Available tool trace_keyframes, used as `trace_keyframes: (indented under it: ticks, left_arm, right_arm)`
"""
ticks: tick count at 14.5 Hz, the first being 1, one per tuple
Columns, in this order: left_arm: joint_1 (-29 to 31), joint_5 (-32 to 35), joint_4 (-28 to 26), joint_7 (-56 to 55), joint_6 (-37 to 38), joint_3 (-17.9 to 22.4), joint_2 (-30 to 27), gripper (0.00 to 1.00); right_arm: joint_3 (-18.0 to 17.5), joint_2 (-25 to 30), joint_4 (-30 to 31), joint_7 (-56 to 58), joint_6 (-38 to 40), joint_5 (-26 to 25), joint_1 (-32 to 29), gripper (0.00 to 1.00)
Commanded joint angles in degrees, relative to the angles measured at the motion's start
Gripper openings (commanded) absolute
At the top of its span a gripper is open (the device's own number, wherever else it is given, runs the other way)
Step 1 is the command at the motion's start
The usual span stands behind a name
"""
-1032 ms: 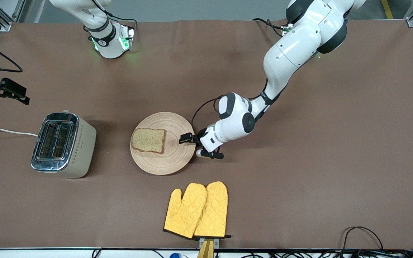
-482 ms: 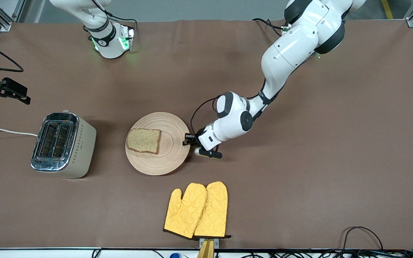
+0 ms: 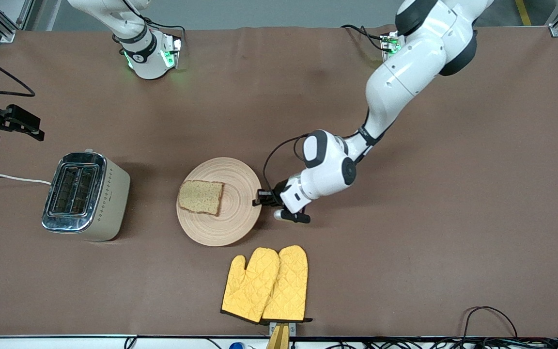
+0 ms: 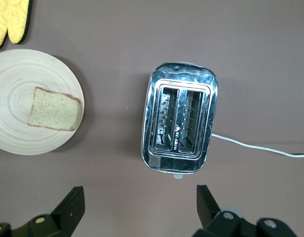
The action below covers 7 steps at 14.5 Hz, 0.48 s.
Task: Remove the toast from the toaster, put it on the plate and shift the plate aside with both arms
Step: 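Slide the plate with the bread away from the toaster with the left gripper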
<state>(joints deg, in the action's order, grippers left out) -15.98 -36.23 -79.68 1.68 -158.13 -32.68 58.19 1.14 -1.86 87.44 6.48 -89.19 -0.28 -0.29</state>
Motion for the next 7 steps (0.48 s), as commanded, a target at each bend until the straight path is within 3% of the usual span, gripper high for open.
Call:
trace_keyframes:
  ticks: [1,5,7]
  left_arm:
    - [10.1,0.1,-9.4,4.5,4.5,-4.0,-6.9,0.00]
    - [27.1,0.2,-17.0,15.5,11.3,-11.9,-9.5,0.00]
    - [35.4,0.6,-19.7,21.0,17.2,-13.7,-10.3,0.00]
  right_arm:
    - [-3.0,0.8,0.0,0.3,0.6,-0.8,-3.0,1.00]
    - [-3.0,0.7,-0.8,-0.2,0.6,-0.9,-2.5,1.00]
    - [-3.0,0.8,-0.8,-0.2,0.7,-0.9,-2.1,1.00]
